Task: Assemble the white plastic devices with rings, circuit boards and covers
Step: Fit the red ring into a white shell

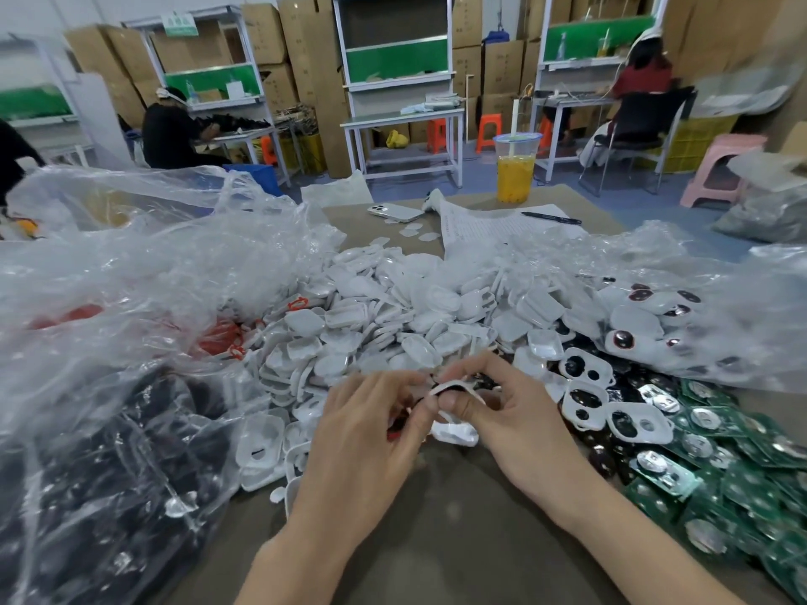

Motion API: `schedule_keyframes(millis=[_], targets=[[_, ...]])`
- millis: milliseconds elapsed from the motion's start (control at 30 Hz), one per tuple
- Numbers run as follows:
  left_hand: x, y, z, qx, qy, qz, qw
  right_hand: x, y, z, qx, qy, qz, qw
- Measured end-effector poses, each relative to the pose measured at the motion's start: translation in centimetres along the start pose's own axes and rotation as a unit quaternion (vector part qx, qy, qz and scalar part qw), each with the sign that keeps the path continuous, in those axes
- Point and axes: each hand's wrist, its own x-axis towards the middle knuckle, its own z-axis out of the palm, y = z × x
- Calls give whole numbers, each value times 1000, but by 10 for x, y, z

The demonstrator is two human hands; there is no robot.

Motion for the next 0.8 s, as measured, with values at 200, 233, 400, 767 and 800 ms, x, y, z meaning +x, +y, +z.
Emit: schedule_keyframes(millis=[200,233,400,767,800], targets=[[-42,-9,-19,170,19,-27,985,-7,1,2,-75,13,-5,997],[-48,-13,-21,197,4,-44,979,-5,1,-3,-55,36,3,998],[-60,-17,-35,245,-3,-101,964,1,-4,-30,171,112,68,977],[-40,-18,-30,344,-46,-148,926,1,-1,-30,160,109,57,979],[-40,-20,-28,347,-28,-134,928,1,0,-30,157,105,55,980]])
